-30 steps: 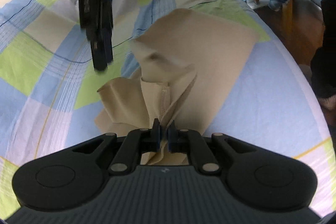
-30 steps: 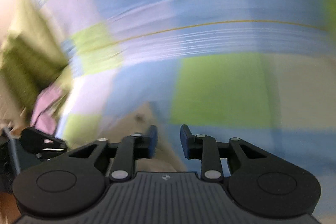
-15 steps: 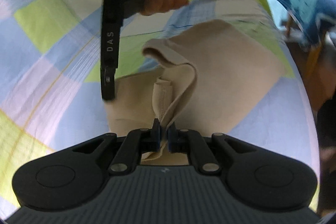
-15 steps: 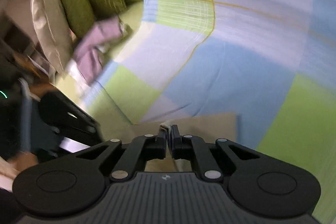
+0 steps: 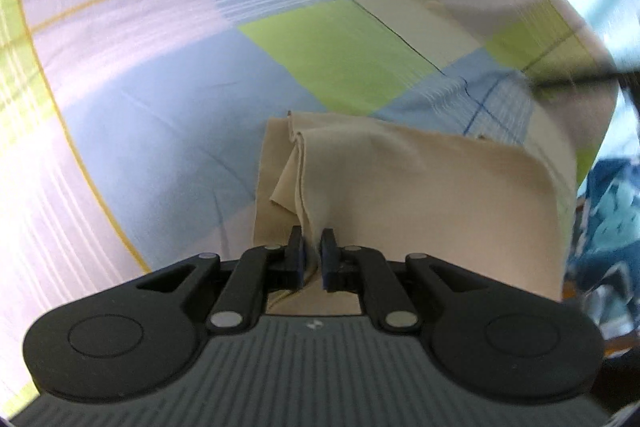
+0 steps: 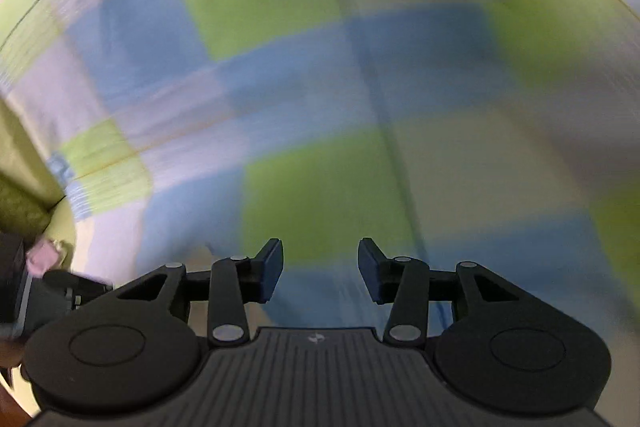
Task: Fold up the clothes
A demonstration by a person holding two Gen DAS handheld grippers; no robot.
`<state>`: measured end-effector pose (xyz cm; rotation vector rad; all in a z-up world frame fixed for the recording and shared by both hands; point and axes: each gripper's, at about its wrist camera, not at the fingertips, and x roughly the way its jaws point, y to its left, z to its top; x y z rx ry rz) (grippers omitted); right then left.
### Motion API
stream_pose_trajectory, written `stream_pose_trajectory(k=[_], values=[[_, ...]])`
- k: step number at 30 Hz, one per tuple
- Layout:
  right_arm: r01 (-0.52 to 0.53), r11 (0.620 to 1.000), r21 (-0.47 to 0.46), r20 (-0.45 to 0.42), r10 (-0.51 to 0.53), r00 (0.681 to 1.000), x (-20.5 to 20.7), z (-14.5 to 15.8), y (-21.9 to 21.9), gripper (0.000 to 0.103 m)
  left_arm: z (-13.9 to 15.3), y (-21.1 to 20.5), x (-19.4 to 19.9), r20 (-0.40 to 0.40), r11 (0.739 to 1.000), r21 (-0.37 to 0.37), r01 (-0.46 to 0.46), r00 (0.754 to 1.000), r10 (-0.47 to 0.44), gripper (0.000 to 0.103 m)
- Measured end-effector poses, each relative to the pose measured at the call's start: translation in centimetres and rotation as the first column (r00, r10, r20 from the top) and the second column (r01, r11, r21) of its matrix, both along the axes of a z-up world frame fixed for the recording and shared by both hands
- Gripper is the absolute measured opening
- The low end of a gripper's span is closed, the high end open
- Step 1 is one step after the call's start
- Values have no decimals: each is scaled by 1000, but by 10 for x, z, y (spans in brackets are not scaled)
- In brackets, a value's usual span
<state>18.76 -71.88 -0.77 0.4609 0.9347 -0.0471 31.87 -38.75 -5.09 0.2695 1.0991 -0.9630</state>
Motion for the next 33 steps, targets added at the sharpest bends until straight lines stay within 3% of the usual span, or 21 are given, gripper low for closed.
stream_pose_trajectory(k=[6,11,12,14,15,19,23,26,30,33], values=[[139,983,122,-99,-128,987,-78,-26,6,49,3,5,0,5,999,6,39,999,-39,6],[252,930,266,-106,-232,967,-91,-54,3,49,6,9,-1,6,999,5,40,999,-40,6],[277,916,289,-107,-256,961,-91,-58,1,46,10,9,-1,20,999,-6,37,999,-37,5],[308,900,308,-98,-292,951,-88,-61,-3,13,16,10,-2,47,999,-28,31,998,-30,5],[307,905,296,-82,-296,952,-88,-58,-3,6,19,12,-3,57,999,-39,25,998,-23,5],[271,934,235,-25,-272,962,-86,-51,0,6,5,15,-6,66,999,-35,30,997,-28,6],[271,928,257,-30,-273,962,-92,-80,-1,11,-6,25,-13,128,995,-87,46,991,-34,10],[259,927,271,41,-280,959,-100,-91,-4,12,-7,34,-23,198,992,-103,69,979,-47,12],[223,935,276,132,-267,955,-110,-99,0,15,-8,38,-43,324,989,-70,127,941,-98,14],[179,962,206,204,-221,954,-116,-98,7,15,-12,40,-56,400,988,-56,147,909,-112,15]])
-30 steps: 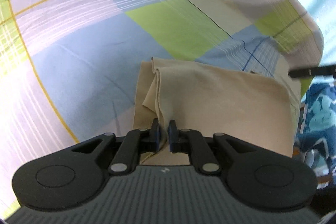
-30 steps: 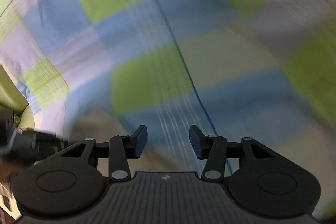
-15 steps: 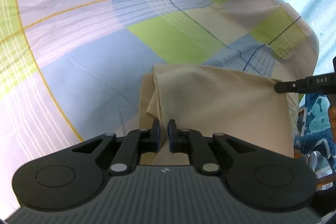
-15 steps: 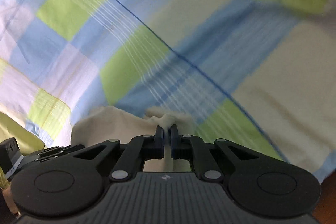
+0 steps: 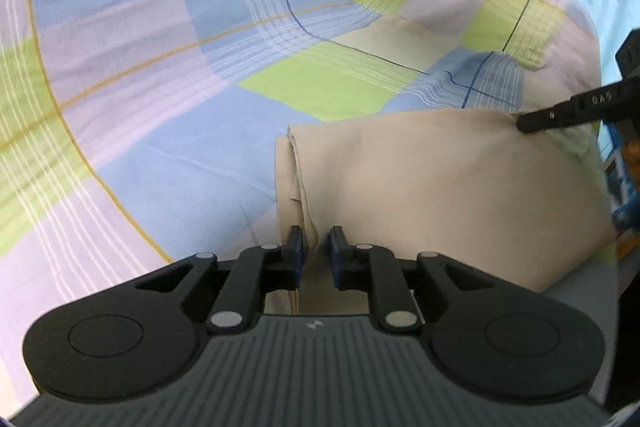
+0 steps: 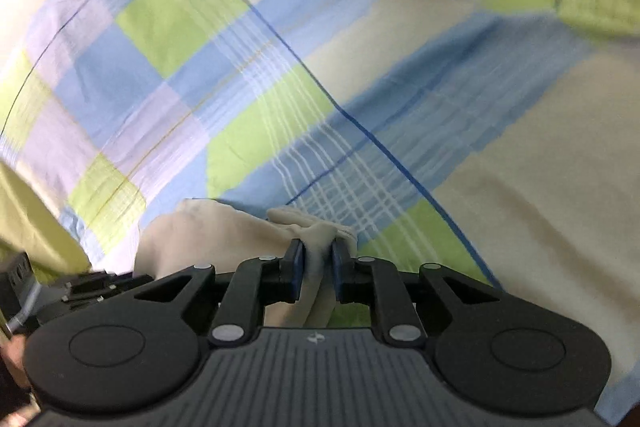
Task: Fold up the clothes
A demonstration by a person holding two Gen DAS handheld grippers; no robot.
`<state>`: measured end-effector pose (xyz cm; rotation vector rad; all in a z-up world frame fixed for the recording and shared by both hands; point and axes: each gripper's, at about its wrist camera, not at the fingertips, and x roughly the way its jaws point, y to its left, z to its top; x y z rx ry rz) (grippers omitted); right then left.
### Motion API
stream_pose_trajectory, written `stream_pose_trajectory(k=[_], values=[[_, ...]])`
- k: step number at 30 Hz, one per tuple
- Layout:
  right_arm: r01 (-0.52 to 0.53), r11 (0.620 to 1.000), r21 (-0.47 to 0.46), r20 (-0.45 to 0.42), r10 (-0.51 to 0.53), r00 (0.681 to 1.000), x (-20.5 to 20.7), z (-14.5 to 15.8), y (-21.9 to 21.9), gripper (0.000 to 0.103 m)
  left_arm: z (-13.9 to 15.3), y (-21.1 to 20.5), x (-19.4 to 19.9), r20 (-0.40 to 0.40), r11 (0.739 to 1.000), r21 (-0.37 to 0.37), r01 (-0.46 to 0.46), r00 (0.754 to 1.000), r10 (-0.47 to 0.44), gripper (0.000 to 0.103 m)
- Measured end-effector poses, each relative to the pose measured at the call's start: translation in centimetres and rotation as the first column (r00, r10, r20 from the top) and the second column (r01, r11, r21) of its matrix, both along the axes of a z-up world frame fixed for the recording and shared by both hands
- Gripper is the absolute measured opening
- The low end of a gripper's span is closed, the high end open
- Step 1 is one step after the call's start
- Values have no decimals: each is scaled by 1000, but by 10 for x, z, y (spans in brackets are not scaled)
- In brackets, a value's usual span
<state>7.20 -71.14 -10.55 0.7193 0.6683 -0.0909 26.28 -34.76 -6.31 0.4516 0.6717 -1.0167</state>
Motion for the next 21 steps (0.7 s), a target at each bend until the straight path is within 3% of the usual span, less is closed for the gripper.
stream_pose_trajectory(k=[3,6,8,9,10,14,18,21], values=[[-11,998,-66,48,14,999,-6,-2,8,15,-3,1,-11,94,1000,3,7,996,-7,20],[11,986,-165,77,2,997,-16,0,21,15,-4,6,-14,131,1000,0,-15,991,15,25],[31,971,-236,62,-17,998,-22,5,27,26,-4,14,-16,161,999,11,-40,986,38,28],[41,962,-271,54,-27,998,-25,8,30,38,-3,20,-18,163,998,9,-63,985,60,28],[56,960,-276,58,-41,997,-32,12,33,43,-2,25,-21,166,996,6,-86,983,83,28],[98,964,-249,110,-72,991,-69,34,57,42,5,46,-46,150,984,-10,-180,972,179,27],[32,940,-340,108,5,994,-101,54,102,43,13,53,-86,268,990,64,-124,958,103,28],[-98,872,-480,42,135,990,-109,62,142,43,14,52,-118,410,985,173,-26,911,-49,33]])
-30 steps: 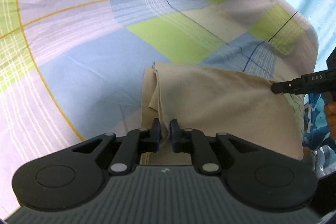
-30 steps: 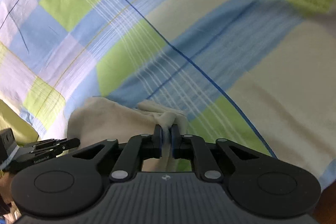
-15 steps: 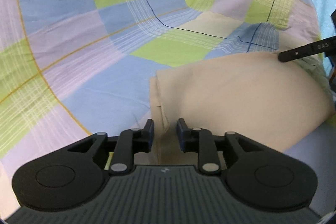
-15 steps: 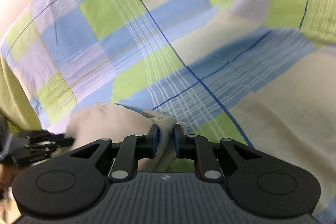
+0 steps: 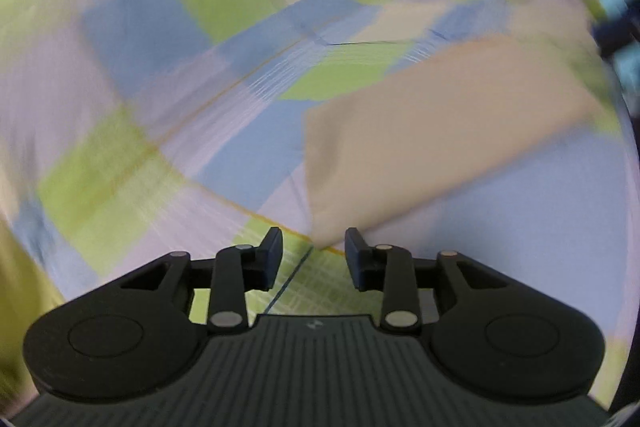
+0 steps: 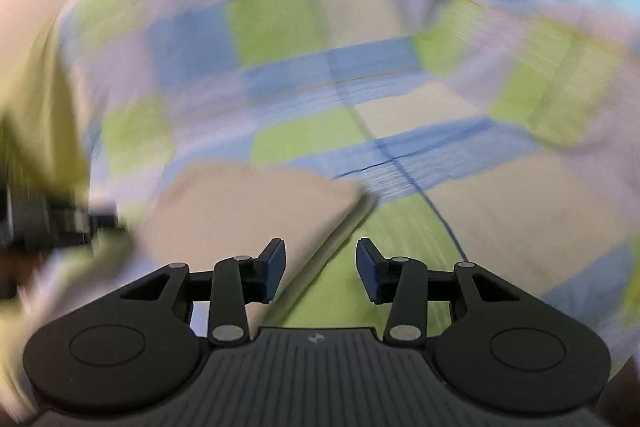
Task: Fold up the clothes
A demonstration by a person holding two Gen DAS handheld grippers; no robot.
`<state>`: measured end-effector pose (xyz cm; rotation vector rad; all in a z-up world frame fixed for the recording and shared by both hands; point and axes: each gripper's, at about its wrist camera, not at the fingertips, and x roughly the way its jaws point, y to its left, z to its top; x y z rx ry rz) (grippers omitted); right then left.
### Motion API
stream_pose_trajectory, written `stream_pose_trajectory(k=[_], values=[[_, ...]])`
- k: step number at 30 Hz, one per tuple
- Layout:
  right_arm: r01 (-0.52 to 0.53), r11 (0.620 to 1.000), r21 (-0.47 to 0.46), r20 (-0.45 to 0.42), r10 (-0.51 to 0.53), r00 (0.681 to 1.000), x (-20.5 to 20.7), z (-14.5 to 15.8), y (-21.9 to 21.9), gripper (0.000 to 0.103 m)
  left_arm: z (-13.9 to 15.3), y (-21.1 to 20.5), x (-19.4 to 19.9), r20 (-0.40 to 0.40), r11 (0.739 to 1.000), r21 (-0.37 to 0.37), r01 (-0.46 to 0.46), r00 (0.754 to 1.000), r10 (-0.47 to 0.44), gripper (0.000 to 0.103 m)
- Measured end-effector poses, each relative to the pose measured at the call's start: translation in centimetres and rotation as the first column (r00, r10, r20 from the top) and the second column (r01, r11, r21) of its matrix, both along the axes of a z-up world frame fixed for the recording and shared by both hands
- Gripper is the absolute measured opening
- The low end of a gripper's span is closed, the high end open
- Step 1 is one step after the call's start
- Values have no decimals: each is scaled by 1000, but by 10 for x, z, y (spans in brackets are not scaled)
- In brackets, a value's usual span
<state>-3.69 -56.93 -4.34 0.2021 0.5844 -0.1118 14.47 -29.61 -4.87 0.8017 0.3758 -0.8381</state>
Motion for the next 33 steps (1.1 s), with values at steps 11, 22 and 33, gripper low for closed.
stream_pose_trajectory(k=[11,22,33], values=[[-322,807,-494,-241,229,943,8,-30,98,44,-53,-26,-47,323,881,364,301,847,-423,33],[-425,558,-713,-292,314,903,26,-68,132,43,-73,-49,-11,313,816,493,301,814,-489,5],[-386,568,-727,-314,224,922,17,-70,95,10,-37,-43,-83,104,857,440,268,933,-345,5]])
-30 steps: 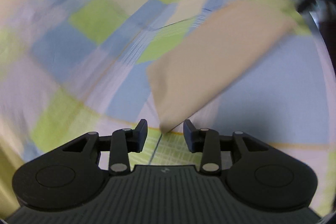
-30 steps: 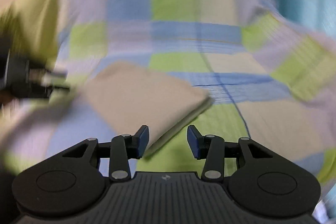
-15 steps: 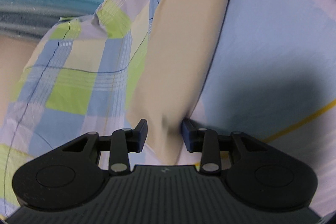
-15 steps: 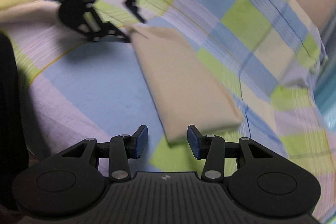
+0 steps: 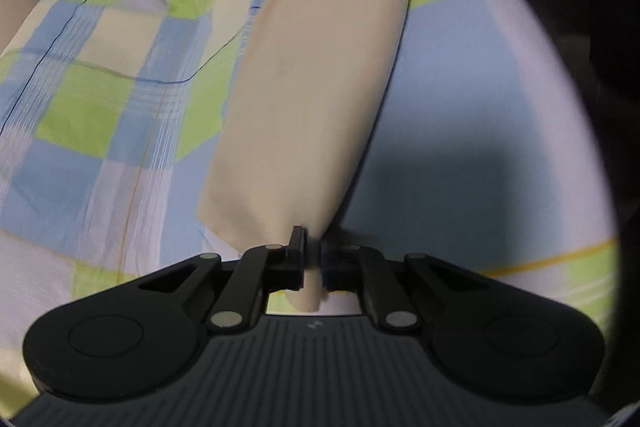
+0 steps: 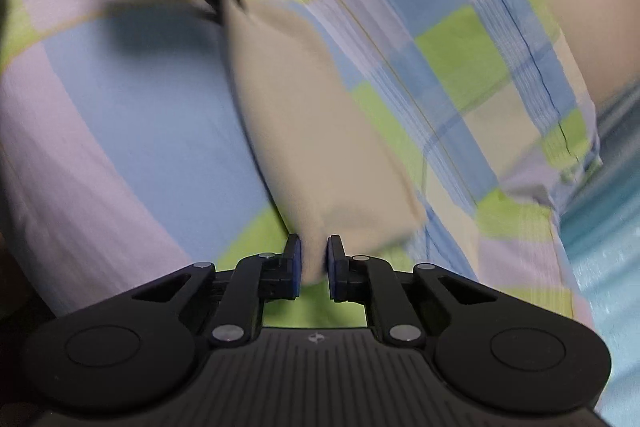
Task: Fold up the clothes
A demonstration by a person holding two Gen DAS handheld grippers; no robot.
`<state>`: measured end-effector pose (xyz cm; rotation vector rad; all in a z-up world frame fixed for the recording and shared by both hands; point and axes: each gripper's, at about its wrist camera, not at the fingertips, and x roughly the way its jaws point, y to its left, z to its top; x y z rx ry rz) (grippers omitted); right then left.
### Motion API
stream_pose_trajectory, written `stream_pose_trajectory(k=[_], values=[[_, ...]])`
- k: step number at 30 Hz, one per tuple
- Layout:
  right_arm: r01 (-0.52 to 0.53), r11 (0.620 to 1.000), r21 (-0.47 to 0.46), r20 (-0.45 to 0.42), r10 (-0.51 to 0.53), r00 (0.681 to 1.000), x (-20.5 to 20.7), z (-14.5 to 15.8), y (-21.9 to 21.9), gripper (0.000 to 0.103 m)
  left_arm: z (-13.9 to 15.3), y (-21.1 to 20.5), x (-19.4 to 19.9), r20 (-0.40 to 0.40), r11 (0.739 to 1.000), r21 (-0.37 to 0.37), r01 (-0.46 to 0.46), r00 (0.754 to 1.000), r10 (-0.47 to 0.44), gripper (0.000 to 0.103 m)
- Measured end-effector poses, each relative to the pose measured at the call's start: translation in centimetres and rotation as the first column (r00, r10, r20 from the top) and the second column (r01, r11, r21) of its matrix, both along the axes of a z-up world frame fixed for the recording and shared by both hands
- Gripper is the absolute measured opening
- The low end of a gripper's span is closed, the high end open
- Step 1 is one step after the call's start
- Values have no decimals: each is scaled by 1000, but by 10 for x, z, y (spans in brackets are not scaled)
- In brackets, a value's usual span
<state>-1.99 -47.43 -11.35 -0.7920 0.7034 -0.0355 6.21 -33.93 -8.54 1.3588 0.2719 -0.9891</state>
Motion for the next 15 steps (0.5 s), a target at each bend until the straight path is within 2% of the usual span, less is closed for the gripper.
stream_pose_trajectory(k=[4,6,8,10,12,15], values=[[71,997,21,-6,-71,997,-9,-1,-16,8,10,12,-11,-27,998,-25,-49,998,49,9],[138,990,31,0,-138,990,-13,0,-28,9,23,22,-7,-57,993,-68,-99,994,95,11],[206,972,113,26,-210,977,-17,10,-47,12,39,28,7,-98,972,-138,-188,980,176,11],[237,944,228,67,-258,964,-22,24,-62,20,53,26,21,-138,947,-203,-250,965,225,12],[235,902,363,100,-288,952,-22,39,-73,21,58,14,38,-186,921,-246,-301,947,261,16],[194,867,459,111,-272,956,-8,49,-75,21,54,-11,63,-268,874,-315,-369,918,291,16]])
